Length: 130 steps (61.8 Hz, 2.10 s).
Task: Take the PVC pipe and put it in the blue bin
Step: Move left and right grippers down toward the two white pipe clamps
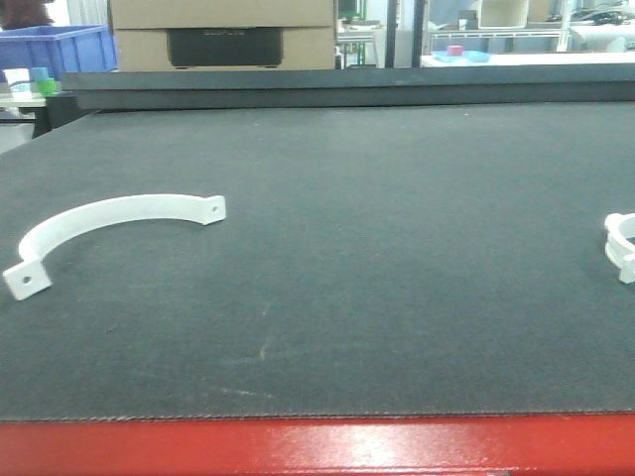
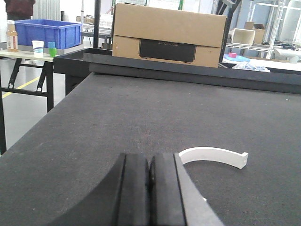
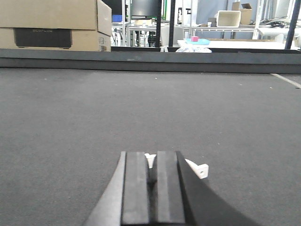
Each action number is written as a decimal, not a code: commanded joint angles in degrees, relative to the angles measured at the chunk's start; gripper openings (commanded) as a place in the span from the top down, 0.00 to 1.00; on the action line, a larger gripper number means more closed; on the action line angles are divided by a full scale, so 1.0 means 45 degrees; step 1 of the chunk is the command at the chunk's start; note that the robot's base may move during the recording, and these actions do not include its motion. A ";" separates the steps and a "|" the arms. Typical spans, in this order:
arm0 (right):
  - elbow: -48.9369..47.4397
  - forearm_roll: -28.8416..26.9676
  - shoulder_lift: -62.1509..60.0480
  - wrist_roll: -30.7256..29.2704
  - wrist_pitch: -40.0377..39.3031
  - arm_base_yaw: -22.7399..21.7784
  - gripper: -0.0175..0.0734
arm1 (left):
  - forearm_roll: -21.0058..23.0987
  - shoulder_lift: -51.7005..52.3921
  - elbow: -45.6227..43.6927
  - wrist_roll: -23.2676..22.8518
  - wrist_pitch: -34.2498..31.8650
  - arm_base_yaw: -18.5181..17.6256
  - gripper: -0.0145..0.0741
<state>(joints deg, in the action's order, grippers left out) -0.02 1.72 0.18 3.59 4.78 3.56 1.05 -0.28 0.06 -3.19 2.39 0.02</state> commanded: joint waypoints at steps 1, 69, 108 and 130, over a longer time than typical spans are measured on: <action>0.0005 0.0133 -0.0040 -0.0060 -0.0313 -0.0080 0.99 | 0.0081 0.0062 -0.0014 -0.0019 -0.0179 0.0038 0.96; 0.0005 -0.0725 -0.0040 0.0367 -0.1962 -0.0080 0.99 | 0.0081 0.0062 -0.0014 -0.0019 -0.0179 0.0038 0.96; -0.4200 -0.1576 0.1192 -0.1168 -0.3359 -0.0080 0.99 | 0.0054 0.0062 -0.0014 -0.0019 -0.0179 0.0036 0.96; -0.9337 -0.1576 0.6427 -0.1168 0.2989 -0.0080 0.99 | 0.0653 0.0062 -0.0014 -0.0019 -0.2764 0.0036 0.96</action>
<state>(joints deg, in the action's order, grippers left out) -38.39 -5.11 23.58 -1.08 10.59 3.56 1.41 -0.28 0.15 -3.19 -6.07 0.02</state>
